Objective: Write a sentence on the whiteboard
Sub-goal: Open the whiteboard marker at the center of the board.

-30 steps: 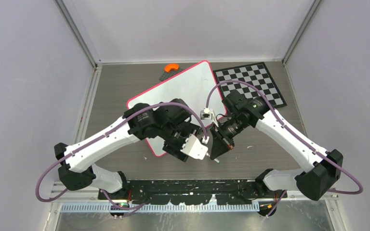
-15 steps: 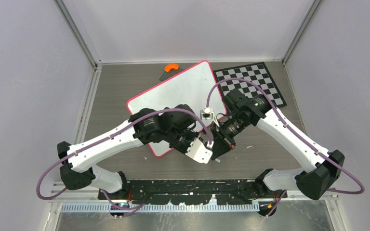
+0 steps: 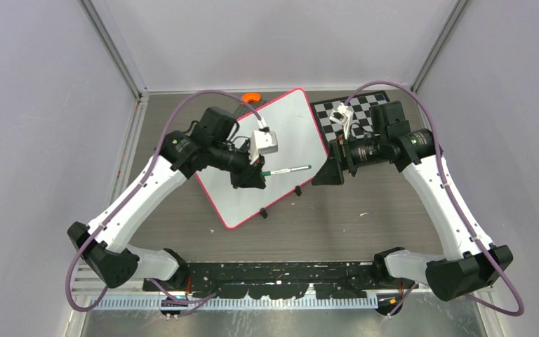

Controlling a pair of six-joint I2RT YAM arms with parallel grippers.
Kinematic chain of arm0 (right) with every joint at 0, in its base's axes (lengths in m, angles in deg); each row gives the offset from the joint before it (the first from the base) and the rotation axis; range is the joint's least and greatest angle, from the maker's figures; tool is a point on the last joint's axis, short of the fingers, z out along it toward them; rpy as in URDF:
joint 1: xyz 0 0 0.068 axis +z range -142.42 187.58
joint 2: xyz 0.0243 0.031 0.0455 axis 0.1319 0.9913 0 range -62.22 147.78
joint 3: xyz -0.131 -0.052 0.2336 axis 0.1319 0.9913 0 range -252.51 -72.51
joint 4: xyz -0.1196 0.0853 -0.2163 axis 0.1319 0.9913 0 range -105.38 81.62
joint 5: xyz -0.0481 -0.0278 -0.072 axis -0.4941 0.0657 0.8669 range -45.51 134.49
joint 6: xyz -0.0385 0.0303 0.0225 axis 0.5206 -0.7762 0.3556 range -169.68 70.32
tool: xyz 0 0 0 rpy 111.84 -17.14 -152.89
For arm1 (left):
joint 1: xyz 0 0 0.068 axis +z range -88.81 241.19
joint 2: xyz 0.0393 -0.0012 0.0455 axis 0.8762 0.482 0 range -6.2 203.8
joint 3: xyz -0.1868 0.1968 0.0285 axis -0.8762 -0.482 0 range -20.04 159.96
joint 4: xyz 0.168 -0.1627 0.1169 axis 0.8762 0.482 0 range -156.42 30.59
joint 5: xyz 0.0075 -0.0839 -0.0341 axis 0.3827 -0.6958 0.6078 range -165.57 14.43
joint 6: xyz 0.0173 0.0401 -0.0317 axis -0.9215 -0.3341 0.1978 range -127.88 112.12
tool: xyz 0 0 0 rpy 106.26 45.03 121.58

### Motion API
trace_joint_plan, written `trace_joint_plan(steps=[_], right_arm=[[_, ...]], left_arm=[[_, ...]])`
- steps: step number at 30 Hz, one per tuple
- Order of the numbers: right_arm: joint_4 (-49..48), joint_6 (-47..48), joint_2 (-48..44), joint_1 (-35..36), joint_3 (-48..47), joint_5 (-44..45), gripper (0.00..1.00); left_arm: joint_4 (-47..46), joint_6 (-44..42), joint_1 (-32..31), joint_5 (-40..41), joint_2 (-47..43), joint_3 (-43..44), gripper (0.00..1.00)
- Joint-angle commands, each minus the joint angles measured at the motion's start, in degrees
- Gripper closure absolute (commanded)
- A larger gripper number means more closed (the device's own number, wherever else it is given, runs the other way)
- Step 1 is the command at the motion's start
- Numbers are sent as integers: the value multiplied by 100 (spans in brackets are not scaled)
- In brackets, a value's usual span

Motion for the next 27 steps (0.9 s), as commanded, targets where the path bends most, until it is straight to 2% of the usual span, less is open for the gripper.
trace_joint_plan(steps=[1, 3, 5, 10, 14, 22, 25, 27], right_arm=[[-1278, -1624, -106, 50, -159, -45, 16], [-1873, -2409, -101, 53, -107, -67, 16], [-2016, -2677, -11, 61, -260, -122, 15], [-2727, -3289, 142, 179, -249, -543, 14], [-2732, -3245, 269, 507, -253, -535, 14], [-2542, -3115, 387, 795, -485, -735, 39], [-2409, -2963, 410, 933, -484, -706, 55], [-2220, -2788, 431, 1010, -529, -665, 57]], left_arm=[[-534, 1089, 478, -1555, -207, 46, 100], [-659, 1205, 531, -1807, -219, -4, 100], [-861, 1321, 569, -1994, -272, -82, 100], [-1028, 1531, 587, -1986, -93, -40, 100], [-1158, 1757, 589, -2149, 111, 21, 100], [-1148, 1967, 591, -2102, 345, 105, 100], [-1167, 2044, 588, -2024, 396, 167, 100], [-1143, 2081, 591, -1992, 429, 211, 100]])
